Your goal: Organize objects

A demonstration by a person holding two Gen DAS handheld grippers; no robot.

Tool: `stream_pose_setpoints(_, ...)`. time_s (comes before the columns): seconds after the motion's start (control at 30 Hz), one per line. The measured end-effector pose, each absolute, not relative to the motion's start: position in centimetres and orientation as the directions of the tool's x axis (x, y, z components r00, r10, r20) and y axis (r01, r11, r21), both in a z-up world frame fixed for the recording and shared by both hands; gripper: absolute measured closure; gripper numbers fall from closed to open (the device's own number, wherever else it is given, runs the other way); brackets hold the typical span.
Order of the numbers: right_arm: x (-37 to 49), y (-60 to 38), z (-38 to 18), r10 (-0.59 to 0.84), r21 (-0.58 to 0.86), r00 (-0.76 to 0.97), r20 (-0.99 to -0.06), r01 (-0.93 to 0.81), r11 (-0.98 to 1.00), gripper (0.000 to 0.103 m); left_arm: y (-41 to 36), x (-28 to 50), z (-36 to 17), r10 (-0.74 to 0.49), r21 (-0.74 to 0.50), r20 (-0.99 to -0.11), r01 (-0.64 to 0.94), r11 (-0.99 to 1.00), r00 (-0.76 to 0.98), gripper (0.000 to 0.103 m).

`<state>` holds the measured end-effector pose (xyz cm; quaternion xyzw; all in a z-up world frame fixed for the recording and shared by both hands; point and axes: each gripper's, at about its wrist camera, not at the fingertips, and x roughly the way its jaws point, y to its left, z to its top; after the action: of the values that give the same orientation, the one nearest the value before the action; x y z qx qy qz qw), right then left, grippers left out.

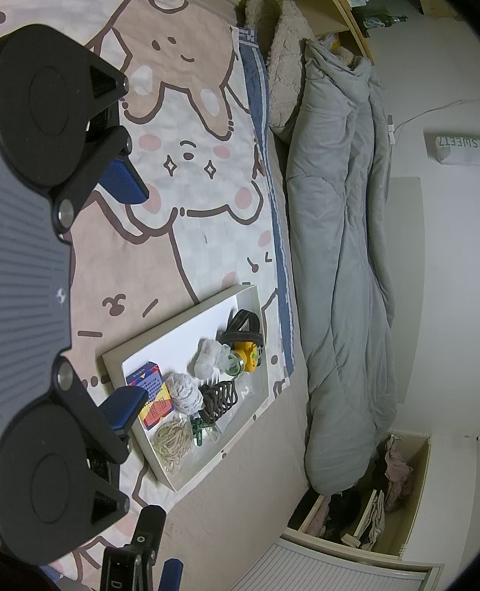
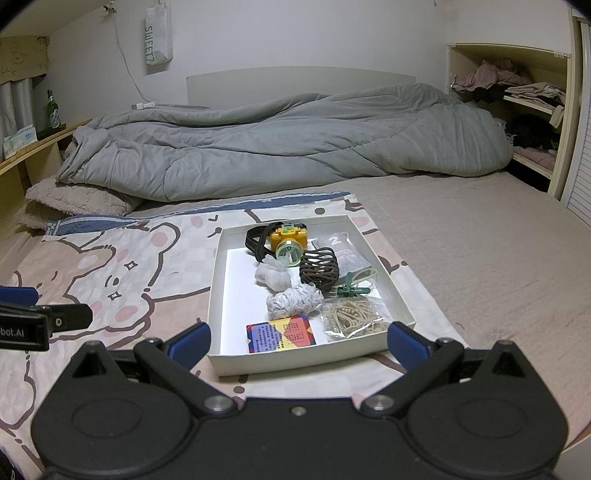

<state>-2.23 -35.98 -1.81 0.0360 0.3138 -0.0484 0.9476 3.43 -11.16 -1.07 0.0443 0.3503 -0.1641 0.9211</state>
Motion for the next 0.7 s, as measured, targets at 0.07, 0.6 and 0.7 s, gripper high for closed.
stream_pose_setpoints(0.07, -2.22, -35.99, -1.80, -0.069, 0.038, 0.798, -0.598, 0.115, 0.993, 0.000, -11.17, 3.43, -1.07, -0.272, -0.034, -0.660, 0.334, 0.942, 0.701, 0.000)
stream_pose_setpoints(0.6, -2.22, -36.08, -1.87, -0.066, 0.040, 0.799, -0.598, 0.112, 0.993, 0.000, -11.20, 3.36, -1.10, -0.272, -0.031, -0.660, 0.336, 0.941, 0.701, 0.000)
stream_pose_setpoints(0.7, -2.23, -36.06, -1.88, -0.067, 0.040, 0.799, -0.598, 0.113, 0.993, 0.000, -11.26, 3.38, -1.19, -0.272, -0.028, -0.660, 0.338, 0.941, 0.700, 0.000)
